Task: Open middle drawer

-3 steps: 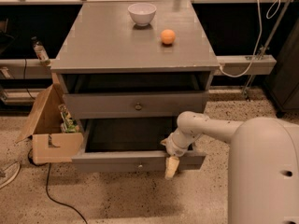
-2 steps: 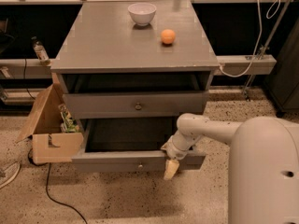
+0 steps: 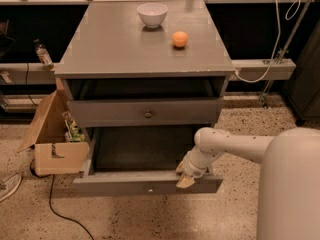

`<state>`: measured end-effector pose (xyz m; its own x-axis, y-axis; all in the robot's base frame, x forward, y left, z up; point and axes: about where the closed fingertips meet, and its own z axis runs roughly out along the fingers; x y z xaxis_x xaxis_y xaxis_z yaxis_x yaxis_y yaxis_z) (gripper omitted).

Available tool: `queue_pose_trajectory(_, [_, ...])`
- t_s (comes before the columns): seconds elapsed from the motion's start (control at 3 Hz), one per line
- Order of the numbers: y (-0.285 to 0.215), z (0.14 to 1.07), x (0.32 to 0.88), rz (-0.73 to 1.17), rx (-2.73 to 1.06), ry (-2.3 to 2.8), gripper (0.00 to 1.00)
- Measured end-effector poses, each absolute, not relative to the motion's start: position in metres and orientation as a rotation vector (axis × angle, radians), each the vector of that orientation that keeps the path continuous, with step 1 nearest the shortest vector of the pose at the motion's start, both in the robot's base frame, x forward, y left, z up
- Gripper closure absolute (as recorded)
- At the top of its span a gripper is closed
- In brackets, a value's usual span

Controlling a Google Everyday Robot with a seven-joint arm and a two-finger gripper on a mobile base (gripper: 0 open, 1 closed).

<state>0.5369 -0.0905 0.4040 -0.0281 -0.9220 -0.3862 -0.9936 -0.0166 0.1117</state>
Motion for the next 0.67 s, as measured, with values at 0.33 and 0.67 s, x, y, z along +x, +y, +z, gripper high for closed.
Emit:
queue_pose_trajectory(0.33, [-0.0910,0.4031,0.5348,0.534,-2.042,2.054,0.62])
queue_pose_trajectory(0.67, [-0.0910,0.4031,0.5348,0.534,-2.042,2.054,0.39])
